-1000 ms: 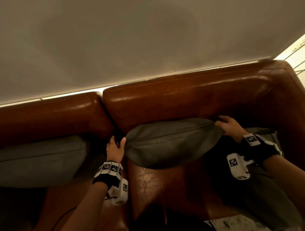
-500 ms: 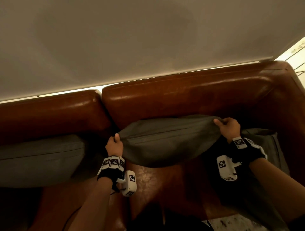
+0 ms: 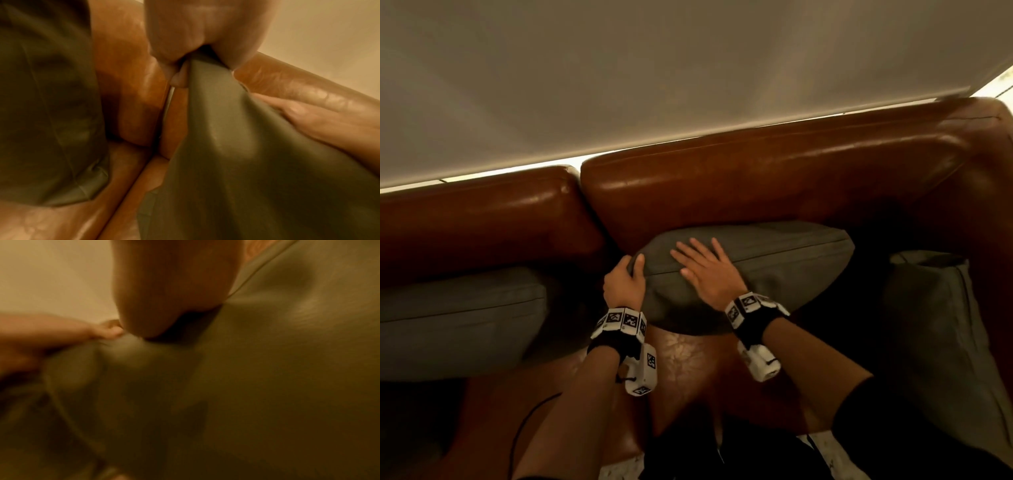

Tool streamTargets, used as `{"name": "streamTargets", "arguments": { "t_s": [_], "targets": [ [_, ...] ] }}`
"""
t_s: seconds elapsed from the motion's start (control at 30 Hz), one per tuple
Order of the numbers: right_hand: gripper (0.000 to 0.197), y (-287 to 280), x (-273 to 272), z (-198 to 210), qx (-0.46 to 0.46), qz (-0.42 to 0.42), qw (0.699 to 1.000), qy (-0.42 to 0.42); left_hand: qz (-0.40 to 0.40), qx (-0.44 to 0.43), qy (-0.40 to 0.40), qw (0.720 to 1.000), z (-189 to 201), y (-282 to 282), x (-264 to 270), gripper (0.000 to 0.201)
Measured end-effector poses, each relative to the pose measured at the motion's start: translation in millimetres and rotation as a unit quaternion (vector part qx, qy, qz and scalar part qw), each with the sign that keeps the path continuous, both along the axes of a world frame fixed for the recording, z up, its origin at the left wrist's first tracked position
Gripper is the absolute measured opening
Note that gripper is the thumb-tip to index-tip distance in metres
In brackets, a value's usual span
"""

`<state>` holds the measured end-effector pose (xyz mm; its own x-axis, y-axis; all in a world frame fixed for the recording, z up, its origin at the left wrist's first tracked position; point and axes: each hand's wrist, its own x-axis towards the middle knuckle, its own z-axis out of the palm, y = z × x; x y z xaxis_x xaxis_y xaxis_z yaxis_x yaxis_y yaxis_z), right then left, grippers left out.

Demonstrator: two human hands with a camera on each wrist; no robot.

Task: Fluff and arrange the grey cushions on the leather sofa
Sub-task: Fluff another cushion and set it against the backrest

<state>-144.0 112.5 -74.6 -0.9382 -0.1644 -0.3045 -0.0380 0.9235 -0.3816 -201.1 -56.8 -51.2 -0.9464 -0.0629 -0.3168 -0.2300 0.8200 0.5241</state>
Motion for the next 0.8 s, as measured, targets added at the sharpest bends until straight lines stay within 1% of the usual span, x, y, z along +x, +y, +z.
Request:
{"name": "streamTargets", "arguments": {
  "t_s": [0.07,0.1,0.13,0.2,0.23,0.3,0.33,0.4,0.47,0.5,0.57,0.6,0.67,0.73,0.8],
  "targets": [
    [0.051,42,13,-11,0.043,-0.056,0.998,0.001,-0.008,-0.003,-0.017,1.0,-5,-7,-2,0.041],
    [0.052,67,22,-14,0.061,-0.103,0.993,-0.008,-0.01,-0.004,-0.022,1.0,-7,-8,-2,0.041],
    [0.053,92,31,-16,0.073,-0.152,0.986,-0.014,-0.013,-0.005,-0.028,1.0,-9,-7,-2,0.041],
    [0.056,136,50,-16,0.099,-0.221,0.97,-0.021,-0.023,-0.008,-0.034,0.999,-9,-2,-1,0.04],
    [0.057,154,57,-15,0.12,-0.254,0.96,-0.025,-0.022,-0.006,-0.031,0.999,-9,1,0,0.04],
    [0.055,183,69,-12,0.143,-0.343,0.927,-0.046,0.006,0.005,-0.026,1.0,-7,2,1,0.04],
    [0.054,193,74,-8,0.126,-0.388,0.911,-0.066,0.029,0.01,-0.021,0.999,-5,0,1,0.04],
    [0.051,206,80,10,0.021,-0.459,0.885,-0.076,0.085,0.032,-0.011,0.996,0,-6,1,0.042],
    [0.048,210,82,28,-0.082,-0.505,0.856,-0.073,0.136,0.057,-0.012,0.989,1,-13,3,0.046],
    [0.048,208,82,34,-0.105,-0.517,0.847,-0.072,0.154,0.06,-0.022,0.986,1,-15,6,0.049],
    [0.044,196,77,40,-0.117,-0.521,0.845,-0.045,0.173,0.062,-0.027,0.983,-1,-8,13,0.053],
    [0.041,188,74,43,-0.124,-0.518,0.846,-0.022,0.171,0.069,-0.014,0.983,0,-2,15,0.052],
    [0.032,180,72,47,-0.142,-0.493,0.858,0.018,0.149,0.088,0.034,0.984,5,5,15,0.047],
    [0.031,185,78,56,-0.132,-0.48,0.867,0.03,0.135,0.081,0.067,0.985,7,-3,9,0.045],
    [0.035,199,88,63,-0.097,-0.485,0.869,0.024,0.115,0.064,0.059,0.99,8,-18,3,0.044]
  ]
}}
